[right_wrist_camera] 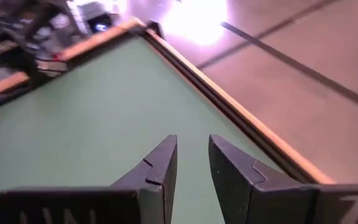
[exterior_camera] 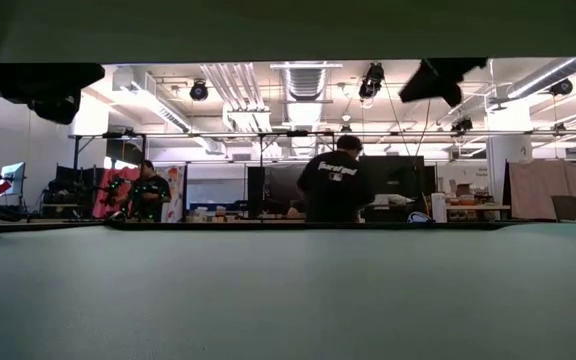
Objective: Place coffee mugs
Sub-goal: Return to Home Position
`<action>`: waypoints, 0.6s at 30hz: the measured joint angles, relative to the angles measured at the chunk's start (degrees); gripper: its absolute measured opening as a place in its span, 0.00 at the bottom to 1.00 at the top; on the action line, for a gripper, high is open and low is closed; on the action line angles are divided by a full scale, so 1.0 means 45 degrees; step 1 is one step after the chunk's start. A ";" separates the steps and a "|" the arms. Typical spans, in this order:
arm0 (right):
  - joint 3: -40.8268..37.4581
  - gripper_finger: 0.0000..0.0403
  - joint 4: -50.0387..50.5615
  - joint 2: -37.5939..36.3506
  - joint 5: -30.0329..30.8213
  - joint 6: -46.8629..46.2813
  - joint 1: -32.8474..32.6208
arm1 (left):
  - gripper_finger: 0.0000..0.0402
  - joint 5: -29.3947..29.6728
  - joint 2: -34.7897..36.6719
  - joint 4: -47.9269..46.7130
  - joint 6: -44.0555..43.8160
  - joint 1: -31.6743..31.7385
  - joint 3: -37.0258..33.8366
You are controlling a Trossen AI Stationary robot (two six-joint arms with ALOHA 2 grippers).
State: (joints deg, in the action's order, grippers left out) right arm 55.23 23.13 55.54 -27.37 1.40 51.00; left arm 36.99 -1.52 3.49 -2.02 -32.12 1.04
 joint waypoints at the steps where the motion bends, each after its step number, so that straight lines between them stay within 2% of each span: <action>1: -0.0545 0.20 -0.0190 -0.0276 0.0323 -0.0213 -0.0009 | 0.00 0.0000 -0.0005 -0.0003 0.0000 0.0000 0.0000; 4: -0.1949 0.20 -0.0546 -0.1212 0.1237 -0.0893 -0.0029 | 0.00 -0.0005 0.0000 -0.0005 0.0000 0.0000 0.0000; 10: -0.4255 0.20 -0.1738 -0.3722 0.1559 -0.1901 -0.0029 | 0.00 -0.0005 -0.0010 -0.0005 0.0000 0.0000 0.0005; 13: -0.5165 0.20 -0.2098 -0.4939 0.2367 -0.2328 -0.0031 | 0.00 -0.0006 -0.0010 -0.0006 0.0000 0.0000 0.0005; 18: -0.6610 0.20 -0.3052 -0.6168 0.2669 -0.2968 -0.0034 | 0.00 -0.0010 -0.0010 -0.0010 0.0000 0.0000 0.0005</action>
State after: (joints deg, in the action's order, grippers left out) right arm 25.48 9.39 27.79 -15.35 -11.95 50.85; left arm 36.95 -1.56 3.44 -2.02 -32.12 1.06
